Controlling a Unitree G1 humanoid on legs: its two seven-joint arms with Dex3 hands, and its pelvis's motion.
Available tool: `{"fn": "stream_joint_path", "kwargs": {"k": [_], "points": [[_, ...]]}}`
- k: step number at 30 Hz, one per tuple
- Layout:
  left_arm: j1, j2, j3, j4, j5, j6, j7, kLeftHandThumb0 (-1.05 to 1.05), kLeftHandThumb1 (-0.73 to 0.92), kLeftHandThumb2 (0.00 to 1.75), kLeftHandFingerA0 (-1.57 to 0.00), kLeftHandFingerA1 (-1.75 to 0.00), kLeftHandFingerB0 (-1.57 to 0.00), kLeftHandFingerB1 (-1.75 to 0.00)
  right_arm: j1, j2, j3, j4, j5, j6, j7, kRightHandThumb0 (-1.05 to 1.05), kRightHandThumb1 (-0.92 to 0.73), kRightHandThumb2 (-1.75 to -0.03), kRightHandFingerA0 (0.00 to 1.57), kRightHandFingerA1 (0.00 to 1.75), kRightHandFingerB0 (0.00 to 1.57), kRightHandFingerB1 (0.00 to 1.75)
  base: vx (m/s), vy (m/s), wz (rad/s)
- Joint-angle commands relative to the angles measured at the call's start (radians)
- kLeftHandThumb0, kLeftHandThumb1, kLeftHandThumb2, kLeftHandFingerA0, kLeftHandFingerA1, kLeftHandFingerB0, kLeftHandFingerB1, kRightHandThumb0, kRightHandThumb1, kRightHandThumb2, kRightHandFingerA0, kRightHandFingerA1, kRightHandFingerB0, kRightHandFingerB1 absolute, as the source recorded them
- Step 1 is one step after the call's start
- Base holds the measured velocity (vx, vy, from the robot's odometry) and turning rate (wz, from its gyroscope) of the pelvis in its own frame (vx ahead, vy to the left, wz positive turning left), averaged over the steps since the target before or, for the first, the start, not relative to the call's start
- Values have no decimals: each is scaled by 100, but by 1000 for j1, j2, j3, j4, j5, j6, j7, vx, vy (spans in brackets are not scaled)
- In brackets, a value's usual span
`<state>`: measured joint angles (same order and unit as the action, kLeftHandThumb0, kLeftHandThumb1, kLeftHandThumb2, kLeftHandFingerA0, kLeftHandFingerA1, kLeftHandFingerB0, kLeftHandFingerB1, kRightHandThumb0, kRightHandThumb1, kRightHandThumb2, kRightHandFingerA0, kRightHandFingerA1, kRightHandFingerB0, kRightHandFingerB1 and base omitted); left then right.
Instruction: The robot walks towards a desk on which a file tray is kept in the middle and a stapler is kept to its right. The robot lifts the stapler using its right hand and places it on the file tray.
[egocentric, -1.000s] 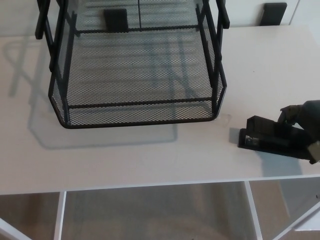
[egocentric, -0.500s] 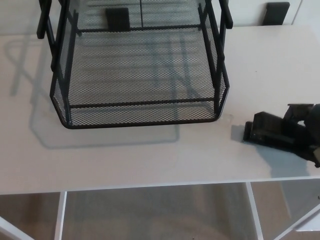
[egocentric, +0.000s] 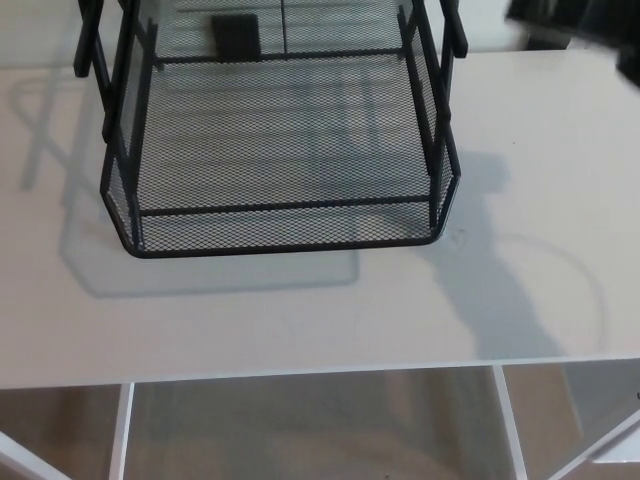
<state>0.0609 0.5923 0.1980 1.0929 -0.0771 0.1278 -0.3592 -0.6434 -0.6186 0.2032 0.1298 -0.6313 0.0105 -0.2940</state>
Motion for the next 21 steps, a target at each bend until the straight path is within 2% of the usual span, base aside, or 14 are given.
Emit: {"fn": "stream_joint_path", "kwargs": {"k": [1, 4, 5, 7, 8, 10, 12, 13, 14, 15, 16, 17, 18, 21], "points": [[-10, 23, -2, 38, 22, -59, 25, -62, 66, 89, -28, -51, -13, -44, -256, 48, 26, 91, -58, -44, 5, -18, -60, -89, 85, 170, 73, 149, 0, 0, 0], [-16, 23, 0, 39, 20, -52, 28, -62, 65, 89, -29, -51, -14, -44, -318, 61, 35, 112, -73, -24, 13, -18, -60, -92, 83, 175, 68, 156, 0, 0, 0], [-3, 25, 2, 21, 17, -58, 19, -61, 66, 89, -29, -52, -13, -44, -391, 85, 33, 150, -45, -47, 12, -23, -66, -90, 80, 175, 63, 169, 0, 0, 0], [-9, 28, -5, 27, 26, -62, 26, -62, 66, 90, -31, -52, -14, -44, -471, 119, 28, 165, 0, -15, 91, -22, -63, -91, 81, 175, 63, 169, 0, 0, 0], [-16, 28, -7, 36, 27, -64, 24, -62, 66, 89, -30, -53, -14, -44, -496, 139, 35, 166, 6, -7, 114, -22, -58, -94, 84, 175, 70, 159, 0, 0, 0], [-17, 30, -13, 36, 31, -64, 22, -62, 67, 90, -29, -52, -14, -44, -517, 159, 46, 175, 8, -14, 134, -24, -62, -86, 83, 175, 69, 157, 0, 0, 0], [-15, 32, -20, 21, 36, -56, 16, -62, 67, 89, -29, -51, -15, -44, -529, 183, 68, 174, 11, -19, 170, -19, -61, -92, 93, 169, 70, 148, 0, 0, 0], [-17, 32, -20, 24, 33, -53, 16, -58, 82, 62, -35, -43, -20, -34, -533, 199, 83, 158, 8, 3, 208, -22, -62, -93, 83, 171, 71, 147, 0, 0, 0], [-13, 33, -21, 12, 32, -49, 14, -62, 67, 90, -29, -52, -13, -44, -532, 207, 94, 150, 7, 2, 226, -20, -61, -89, 86, 170, 79, 123, 0, 0, 0], [-8, 35, -19, -1, 27, -40, 10, -62, 66, 90, -29, -52, -13, -44, -535, 221, 108, 154, 8, -15, 232, -16, -60, -91, 87, 171, 76, 129, 0, 0, 0], [-9, 33, -17, 0, 25, -42, 13, -56, 82, 62, -37, -44, -20, -34, -537, 231, 122, 151, 9, -21, 250, -25, -61, -70, 89, 169, 85, 92, 0, 0, 0], [-14, 29, -20, 5, 28, -46, 27, -61, 66, 90, -32, -53, -15, -44, -542, 252, 155, 140, 15, -21, 312, -23, -66, -73, 84, 175, 72, 123, 0, 0, 0], [-23, 27, -19, 19, 28, -51, 30, -61, 66, 89, -33, -54, -14, -44, -544, 275, 187, 124, 13, 0, 364, -20, -61, -79, 104, 169, 77, 134, 0, 0, 0], [-21, 33, -20, 5, 27, -45, 24, -61, 66, 90, -34, -54, -15, -45, -546, 300, 216, 116, -8, 22, 392, -18, -61, -79, 103, 170, 79, 135, 0, 0, 0]]}}
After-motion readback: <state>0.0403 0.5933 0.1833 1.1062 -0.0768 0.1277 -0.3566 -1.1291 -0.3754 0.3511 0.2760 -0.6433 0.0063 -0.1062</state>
